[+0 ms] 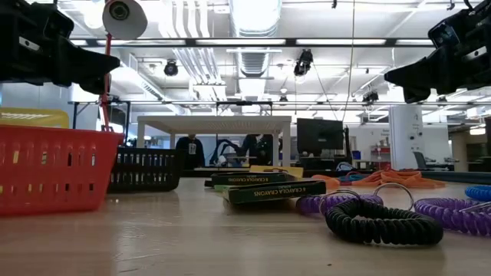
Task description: Pick & Place Office Desk Supplies
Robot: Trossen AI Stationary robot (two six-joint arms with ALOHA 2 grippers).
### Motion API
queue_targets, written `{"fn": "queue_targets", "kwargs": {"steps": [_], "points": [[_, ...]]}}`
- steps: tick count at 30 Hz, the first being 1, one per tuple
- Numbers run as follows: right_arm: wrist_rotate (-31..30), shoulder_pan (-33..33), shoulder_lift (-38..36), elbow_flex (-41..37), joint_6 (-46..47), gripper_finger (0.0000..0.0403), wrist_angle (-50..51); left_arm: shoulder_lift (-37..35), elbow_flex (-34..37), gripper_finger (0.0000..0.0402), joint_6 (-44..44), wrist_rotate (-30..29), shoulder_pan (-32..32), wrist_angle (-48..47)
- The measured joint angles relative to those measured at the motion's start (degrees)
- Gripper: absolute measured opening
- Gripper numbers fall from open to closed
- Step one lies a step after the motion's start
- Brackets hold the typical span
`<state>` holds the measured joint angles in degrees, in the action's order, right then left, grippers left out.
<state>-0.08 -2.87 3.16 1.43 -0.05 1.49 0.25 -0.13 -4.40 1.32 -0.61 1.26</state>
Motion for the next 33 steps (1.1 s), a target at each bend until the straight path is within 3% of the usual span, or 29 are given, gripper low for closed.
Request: {"fn": "queue_targets", "kwargs": {"steps": [20,27,33], "points": [[0.0,0.0,0.0,0.0,-0.6,0.0027,-0.8,0.0,0.0,0.0026,0.0,0.0,0.0,0.0],[0.0,0.0,0.0,0.0,21.7,0.0027,-6.0,0.0,0.0,0.0026,-0.5,-4.1,-0.1,0.8],[-0.3,0.0,0.5,0.0,26.7,0.0027,-6.3,0.2,0.0,0.0026,14.2,-2.6,-0.1,6.4]]}}
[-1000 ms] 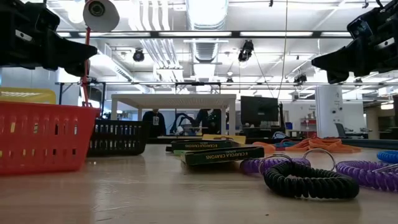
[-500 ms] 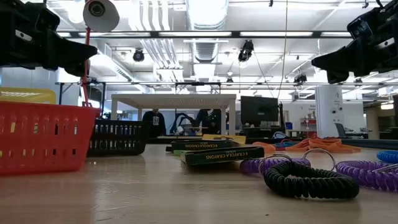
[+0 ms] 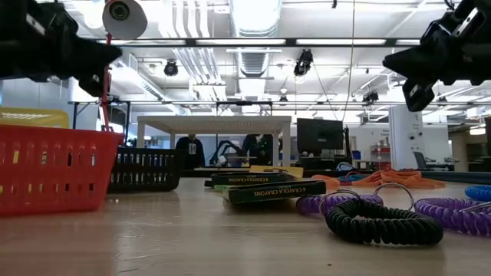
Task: Pick & Place Office Desk Supplies
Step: Put the black bin on the shelf
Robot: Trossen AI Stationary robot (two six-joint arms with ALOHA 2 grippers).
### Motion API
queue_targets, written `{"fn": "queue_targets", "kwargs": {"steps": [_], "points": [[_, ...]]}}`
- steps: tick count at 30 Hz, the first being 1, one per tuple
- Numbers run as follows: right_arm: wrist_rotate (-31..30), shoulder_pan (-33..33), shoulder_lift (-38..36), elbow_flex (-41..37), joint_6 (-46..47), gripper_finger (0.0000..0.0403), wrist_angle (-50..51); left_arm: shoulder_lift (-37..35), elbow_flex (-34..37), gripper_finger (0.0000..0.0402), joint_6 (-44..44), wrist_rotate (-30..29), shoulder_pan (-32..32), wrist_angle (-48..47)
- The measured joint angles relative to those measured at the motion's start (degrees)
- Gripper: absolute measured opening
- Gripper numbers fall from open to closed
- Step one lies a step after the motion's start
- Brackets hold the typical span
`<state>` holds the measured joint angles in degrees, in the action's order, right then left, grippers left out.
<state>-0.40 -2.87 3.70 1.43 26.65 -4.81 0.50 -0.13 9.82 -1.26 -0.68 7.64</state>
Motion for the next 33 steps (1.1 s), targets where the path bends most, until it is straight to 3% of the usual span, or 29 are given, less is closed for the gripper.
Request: {"fn": "queue_targets", "kwargs": {"steps": [4,9,11,16,20,25,29,33], "points": [[0.0,0.0,1.1,0.0,-1.3,0.0027,0.1,0.0,0.0,0.0026,1.9,-0.6,0.0,1.7],[-0.2,0.0,2.6,0.0,-4.0,0.0027,-0.3,3.1,0.0,0.0025,-0.8,-5.6,-0.1,13.1],[-1.3,0.0,3.2,0.0,-4.7,0.0027,-0.3,6.3,-0.3,0.0022,-2.0,-6.1,-0.1,16.6],[-3.8,0.0,5.5,0.0,-7.2,0.0027,-1.4,20.7,-8.9,0.0007,-1.4,-11.4,-0.1,9.1],[-4.3,0.0,7.7,0.0,-7.4,0.0027,-4.1,35.4,-22.3,0.0005,2.1,-12.3,-0.1,-7.7],[-4.3,0.0,10.1,0.0,-7.4,0.0027,-6.5,55.1,-43.8,0.0014,6.4,-12.0,-0.1,-39.6],[-4.3,0.0,11.5,0.0,-7.8,0.0027,-8.0,70.2,-58.0,0.0046,11.0,-11.4,-0.3,-61.9],[-4.3,0.0,11.9,0.0,-7.8,0.0027,-8.0,82.8,-66.6,0.0099,15.7,-9.5,-0.8,-73.6]]}}
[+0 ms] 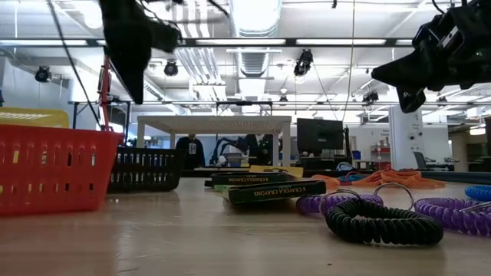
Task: Pick & Place Office Desk Supplies
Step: Put the black bin on the shelf
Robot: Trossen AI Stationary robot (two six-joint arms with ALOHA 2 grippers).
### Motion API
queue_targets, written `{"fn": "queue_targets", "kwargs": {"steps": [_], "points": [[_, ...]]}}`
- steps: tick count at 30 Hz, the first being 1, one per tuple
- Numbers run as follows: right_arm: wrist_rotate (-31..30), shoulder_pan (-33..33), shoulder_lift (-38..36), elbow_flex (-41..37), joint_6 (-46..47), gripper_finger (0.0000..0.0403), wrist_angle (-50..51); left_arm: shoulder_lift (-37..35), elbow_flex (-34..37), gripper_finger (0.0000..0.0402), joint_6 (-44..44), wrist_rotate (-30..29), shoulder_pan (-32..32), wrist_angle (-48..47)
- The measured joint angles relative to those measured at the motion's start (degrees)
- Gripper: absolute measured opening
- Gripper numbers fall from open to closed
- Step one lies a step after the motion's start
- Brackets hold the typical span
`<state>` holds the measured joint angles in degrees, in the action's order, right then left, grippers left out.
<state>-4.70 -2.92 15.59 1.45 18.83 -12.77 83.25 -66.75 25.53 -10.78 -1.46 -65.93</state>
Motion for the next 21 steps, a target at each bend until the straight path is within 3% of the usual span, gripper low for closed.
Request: {"fn": "queue_targets", "kwargs": {"steps": [4,9,15,21], "points": [[0.1,0.0,-0.1,0.0,0.0,0.0027,0.0,9.4,-3.0,0.0156,0.5,6.7,-1.0,-1.1],[0.3,0.0,0.0,0.0,-1.2,0.0027,0.1,17.6,-3.2,0.02,1.6,8.0,-1.3,-1.3],[0.4,0.0,-0.1,0.0,-1.5,0.0027,0.2,22.1,-3.2,0.0199,3.1,6.5,-1.5,-0.8],[0.6,0.0,0.0,0.0,-2.2,0.0027,0.4,21.5,-3.2,0.0172,4.5,5.4,-1.6,-0.2]]}}
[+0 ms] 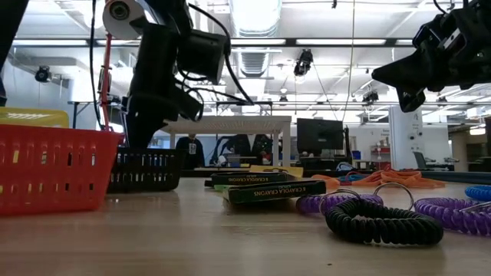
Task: Pick & Place Office Desk Supplies
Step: Put the black bin on the shelf
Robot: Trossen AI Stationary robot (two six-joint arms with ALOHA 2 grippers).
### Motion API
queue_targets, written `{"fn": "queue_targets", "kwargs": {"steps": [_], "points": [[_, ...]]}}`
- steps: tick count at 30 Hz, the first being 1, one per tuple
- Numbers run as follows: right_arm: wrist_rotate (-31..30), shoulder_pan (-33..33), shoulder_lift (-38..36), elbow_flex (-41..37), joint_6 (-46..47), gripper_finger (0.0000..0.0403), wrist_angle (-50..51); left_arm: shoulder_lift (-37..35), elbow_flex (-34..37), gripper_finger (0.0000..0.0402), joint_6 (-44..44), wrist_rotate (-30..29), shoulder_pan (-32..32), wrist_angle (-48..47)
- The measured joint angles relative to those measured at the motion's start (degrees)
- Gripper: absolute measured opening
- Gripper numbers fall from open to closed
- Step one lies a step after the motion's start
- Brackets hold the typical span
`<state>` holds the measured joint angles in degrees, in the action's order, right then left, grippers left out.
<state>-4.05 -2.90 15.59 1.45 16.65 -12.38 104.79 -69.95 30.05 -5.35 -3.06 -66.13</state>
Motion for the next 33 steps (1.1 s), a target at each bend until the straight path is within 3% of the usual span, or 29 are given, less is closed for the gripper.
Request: {"fn": "queue_targets", "kwargs": {"steps": [7,14,22,26,33], "points": [[0.0,0.0,0.0,0.0,-0.4,0.0027,0.0,-1.6,3.6,0.013,0.1,1.0,-0.5,5.8],[0.0,0.0,-0.1,0.0,-0.3,0.0027,-0.1,-2.4,4.1,0.0018,-0.1,5.0,-0.7,6.1],[0.0,0.0,0.0,0.0,-0.3,0.0027,-0.2,-10.3,-5.6,0.0008,1.4,10.4,-3.4,1.5],[-0.5,0.0,0.0,0.0,-0.6,0.0027,-0.2,-14.3,-11.5,0.0008,1.1,8.9,-10.4,2.0],[-0.6,0.0,-0.1,0.0,-0.6,0.0027,-0.5,-16.0,-15.3,0.0007,-4.9,6.3,-31.5,2.7]]}}
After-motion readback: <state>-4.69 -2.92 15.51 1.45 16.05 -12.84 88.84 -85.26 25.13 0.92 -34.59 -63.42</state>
